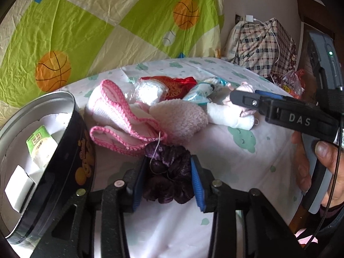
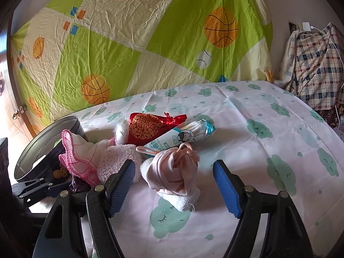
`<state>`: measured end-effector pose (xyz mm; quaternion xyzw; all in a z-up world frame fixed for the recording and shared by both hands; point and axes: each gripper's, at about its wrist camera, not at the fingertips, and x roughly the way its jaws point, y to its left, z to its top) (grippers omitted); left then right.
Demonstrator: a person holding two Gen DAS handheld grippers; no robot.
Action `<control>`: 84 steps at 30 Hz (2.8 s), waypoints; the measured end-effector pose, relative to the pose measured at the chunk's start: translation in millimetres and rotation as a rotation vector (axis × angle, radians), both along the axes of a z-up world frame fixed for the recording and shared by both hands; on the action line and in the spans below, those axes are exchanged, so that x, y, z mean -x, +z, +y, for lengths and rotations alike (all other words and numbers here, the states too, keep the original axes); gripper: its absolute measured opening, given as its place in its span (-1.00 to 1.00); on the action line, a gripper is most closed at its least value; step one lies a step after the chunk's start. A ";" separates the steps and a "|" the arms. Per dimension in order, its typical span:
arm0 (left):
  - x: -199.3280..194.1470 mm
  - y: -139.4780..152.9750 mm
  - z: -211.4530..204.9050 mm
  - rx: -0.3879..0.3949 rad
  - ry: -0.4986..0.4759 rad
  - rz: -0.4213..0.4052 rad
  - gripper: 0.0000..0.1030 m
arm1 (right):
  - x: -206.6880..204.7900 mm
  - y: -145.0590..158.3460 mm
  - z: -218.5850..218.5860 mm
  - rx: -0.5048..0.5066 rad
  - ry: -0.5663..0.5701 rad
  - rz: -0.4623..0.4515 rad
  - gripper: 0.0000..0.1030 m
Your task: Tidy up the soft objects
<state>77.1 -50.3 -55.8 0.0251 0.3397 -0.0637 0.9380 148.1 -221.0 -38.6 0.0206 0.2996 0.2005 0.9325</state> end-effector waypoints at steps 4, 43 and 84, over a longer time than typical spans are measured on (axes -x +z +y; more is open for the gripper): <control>7.7 6.6 1.7 -0.005 0.030 -0.078 -0.25 | -6.0 -4.0 10.1 0.035 0.032 0.033 -0.07; 45.1 25.4 40.4 0.129 0.216 -0.357 -0.25 | 50.6 20.0 -9.5 -0.109 0.032 -0.304 -0.49; 66.1 27.2 64.5 0.108 0.294 -0.426 -0.24 | 88.7 16.9 59.0 -0.101 0.115 -0.354 -0.49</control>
